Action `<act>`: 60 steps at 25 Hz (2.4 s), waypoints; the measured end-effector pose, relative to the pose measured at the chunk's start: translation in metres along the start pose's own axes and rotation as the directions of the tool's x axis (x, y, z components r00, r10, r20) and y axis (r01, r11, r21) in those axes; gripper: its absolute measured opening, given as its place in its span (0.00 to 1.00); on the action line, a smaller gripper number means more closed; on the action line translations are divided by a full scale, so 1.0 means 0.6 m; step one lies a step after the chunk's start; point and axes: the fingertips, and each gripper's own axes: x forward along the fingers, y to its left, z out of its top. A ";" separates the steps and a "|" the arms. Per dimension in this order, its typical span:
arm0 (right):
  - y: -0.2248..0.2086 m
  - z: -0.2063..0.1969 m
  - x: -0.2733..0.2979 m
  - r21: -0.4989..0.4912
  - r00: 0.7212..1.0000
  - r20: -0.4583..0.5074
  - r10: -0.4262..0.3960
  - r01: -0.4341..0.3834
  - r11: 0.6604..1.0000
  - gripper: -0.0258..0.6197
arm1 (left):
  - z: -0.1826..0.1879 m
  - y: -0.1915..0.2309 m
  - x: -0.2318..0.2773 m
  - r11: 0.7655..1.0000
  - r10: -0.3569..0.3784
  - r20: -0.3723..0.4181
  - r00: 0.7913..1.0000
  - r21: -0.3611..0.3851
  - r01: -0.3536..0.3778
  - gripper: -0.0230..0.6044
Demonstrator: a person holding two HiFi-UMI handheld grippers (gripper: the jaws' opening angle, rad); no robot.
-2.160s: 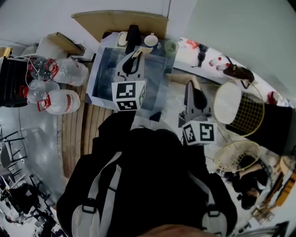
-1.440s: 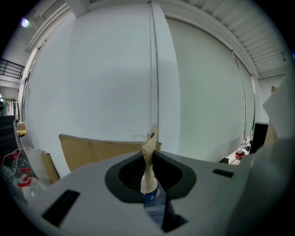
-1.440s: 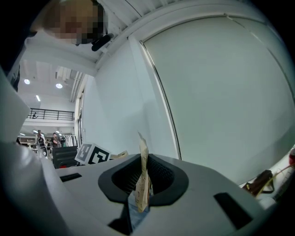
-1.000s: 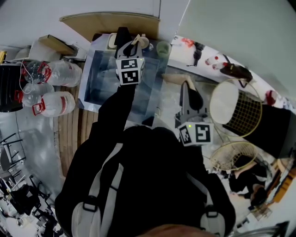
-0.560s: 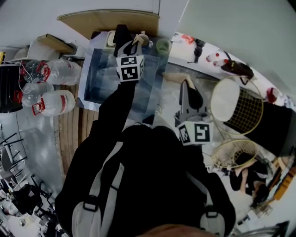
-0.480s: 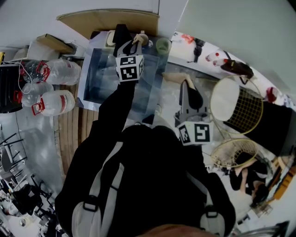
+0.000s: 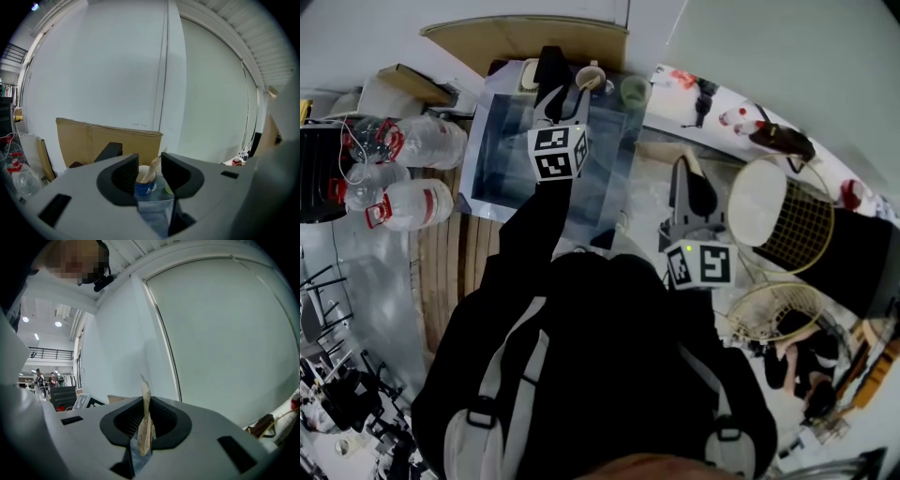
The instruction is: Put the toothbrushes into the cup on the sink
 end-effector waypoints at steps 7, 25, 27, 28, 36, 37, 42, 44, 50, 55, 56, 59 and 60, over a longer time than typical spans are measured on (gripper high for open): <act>0.000 0.025 0.022 -0.024 0.999 0.035 0.004 -0.004 1.000 0.10 | 0.015 -0.009 -0.060 1.000 0.003 0.053 0.999 0.026 -0.004 0.25; 0.003 0.060 0.101 -0.047 0.995 0.103 0.009 -0.004 0.999 0.10 | 0.041 -0.047 -0.225 0.999 -0.019 0.157 0.987 0.045 0.012 0.04; -0.001 0.057 0.116 -0.063 0.995 0.104 0.002 0.005 0.998 0.10 | 0.032 -0.048 -0.236 0.999 -0.020 0.152 0.988 0.046 0.013 0.04; -0.004 0.055 0.123 -0.070 0.995 0.104 -0.007 0.014 0.997 0.10 | 0.026 -0.047 -0.242 0.999 -0.020 0.148 0.989 0.051 0.012 0.04; -0.025 0.028 0.199 -0.123 0.995 0.088 -0.051 0.062 0.991 0.10 | -0.033 -0.043 -0.264 0.999 -0.004 0.093 0.996 0.047 0.000 0.04; -0.026 0.023 0.207 -0.128 0.995 0.083 -0.052 0.062 0.990 0.10 | -0.035 -0.047 -0.264 0.999 -0.011 0.091 0.996 0.051 0.007 0.04; -0.034 -0.016 0.245 -0.141 0.998 0.040 -0.058 0.063 0.988 0.10 | -0.034 -0.073 -0.263 0.996 -0.047 0.089 0.995 0.079 0.040 0.04; -0.040 -0.038 0.259 -0.149 0.998 0.015 -0.062 0.064 0.987 0.10 | -0.034 -0.081 -0.261 0.995 -0.056 0.089 0.994 0.087 0.048 0.04; -0.060 -0.118 0.297 -0.142 0.995 -0.073 -0.070 0.060 0.988 0.10 | -0.038 -0.103 -0.261 0.992 -0.088 0.079 0.993 0.094 0.080 0.04; -0.062 -0.183 0.313 -0.150 0.985 -0.160 -0.063 0.038 0.988 0.10 | -0.037 -0.127 -0.262 0.992 -0.104 0.093 0.990 0.087 0.096 0.04; -0.060 -0.191 0.313 -0.147 0.983 -0.175 -0.060 0.034 0.989 0.10 | -0.037 -0.128 -0.263 0.992 -0.104 0.095 0.990 0.082 0.096 0.04; -0.053 -0.206 0.311 -0.129 0.977 -0.204 -0.053 0.027 0.991 0.10 | -0.042 -0.125 -0.267 0.991 -0.102 0.083 0.991 0.091 0.094 0.04; -0.052 -0.208 0.310 -0.124 0.977 -0.209 -0.054 0.028 0.992 0.10 | -0.044 -0.123 -0.269 0.991 -0.100 0.076 0.992 0.097 0.093 0.04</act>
